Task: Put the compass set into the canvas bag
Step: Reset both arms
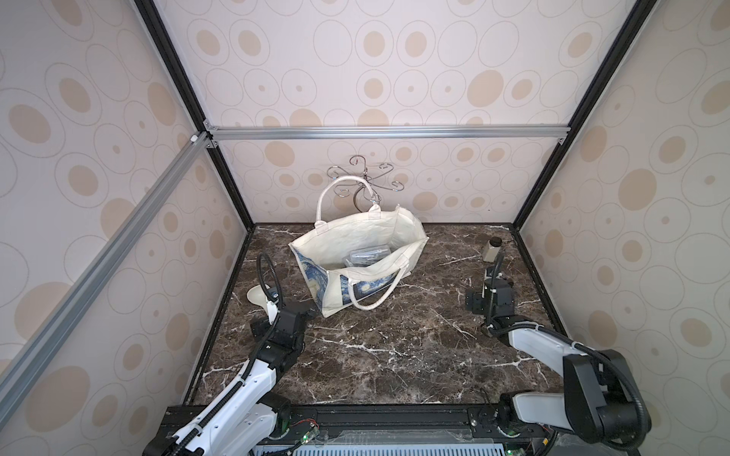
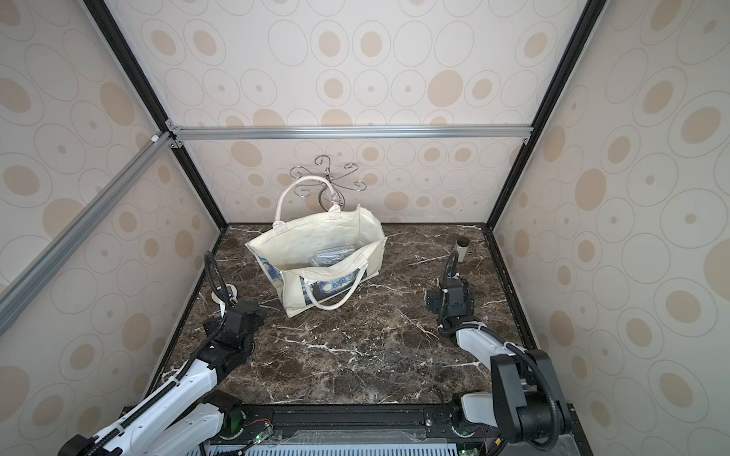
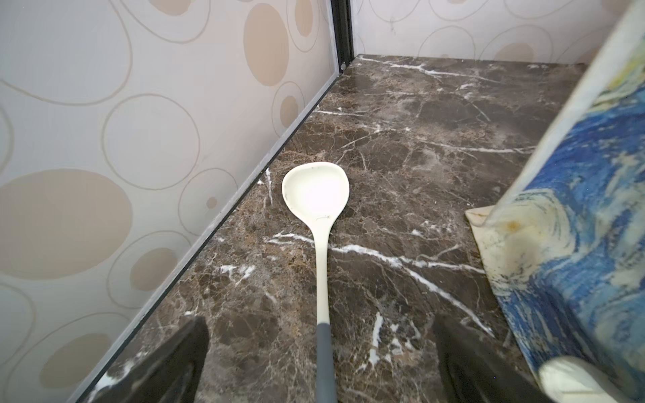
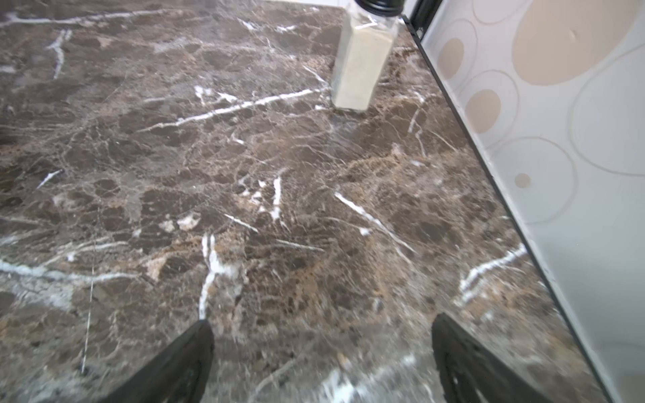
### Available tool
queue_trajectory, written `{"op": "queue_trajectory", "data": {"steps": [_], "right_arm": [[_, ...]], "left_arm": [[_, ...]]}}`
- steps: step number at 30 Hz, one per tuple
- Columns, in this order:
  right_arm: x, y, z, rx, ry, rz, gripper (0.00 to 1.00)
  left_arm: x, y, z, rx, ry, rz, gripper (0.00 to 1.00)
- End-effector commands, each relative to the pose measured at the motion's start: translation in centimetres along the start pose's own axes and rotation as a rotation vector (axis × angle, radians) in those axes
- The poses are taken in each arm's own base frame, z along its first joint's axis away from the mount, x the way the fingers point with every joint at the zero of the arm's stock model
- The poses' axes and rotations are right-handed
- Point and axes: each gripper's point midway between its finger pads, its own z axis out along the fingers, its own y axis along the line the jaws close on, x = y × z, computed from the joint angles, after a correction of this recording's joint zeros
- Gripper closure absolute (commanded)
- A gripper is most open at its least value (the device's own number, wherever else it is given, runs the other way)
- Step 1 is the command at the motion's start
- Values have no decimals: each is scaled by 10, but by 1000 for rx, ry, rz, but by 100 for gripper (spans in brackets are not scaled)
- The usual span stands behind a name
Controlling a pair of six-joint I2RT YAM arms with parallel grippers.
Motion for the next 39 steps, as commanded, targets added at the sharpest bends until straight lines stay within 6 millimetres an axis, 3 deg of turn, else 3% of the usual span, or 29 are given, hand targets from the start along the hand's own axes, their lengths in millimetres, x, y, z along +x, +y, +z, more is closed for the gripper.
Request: {"op": "queue_trajectory", "data": {"steps": [1,7,10,16,23,29,34,39], "right_arm": [[-40,3,7,1,-216,24,1],[-26,18,17,-78,-291,6,2],[-24,20,18,-95,-237,2,2],[-24,19,20,-88,-229,10,2],[-24,18,20,-89,-230,11,1],[-23,19,20,-90,-228,10,1],[-24,19,20,-90,-229,10,0],[-24,19,20,-93,-227,11,0]], "left_arm": [[-26,-13,6,73,-111,-84,0],[-43,-6,16,32,-223,-110,0],[-55,-3,18,43,-320,-161,0],[-51,4,42,58,-397,-217,0],[-51,-14,65,118,-405,-151,0],[-47,-34,52,270,-468,-88,0],[-40,-42,67,268,-420,-64,0],[-43,-42,65,267,-449,-64,0]]}}
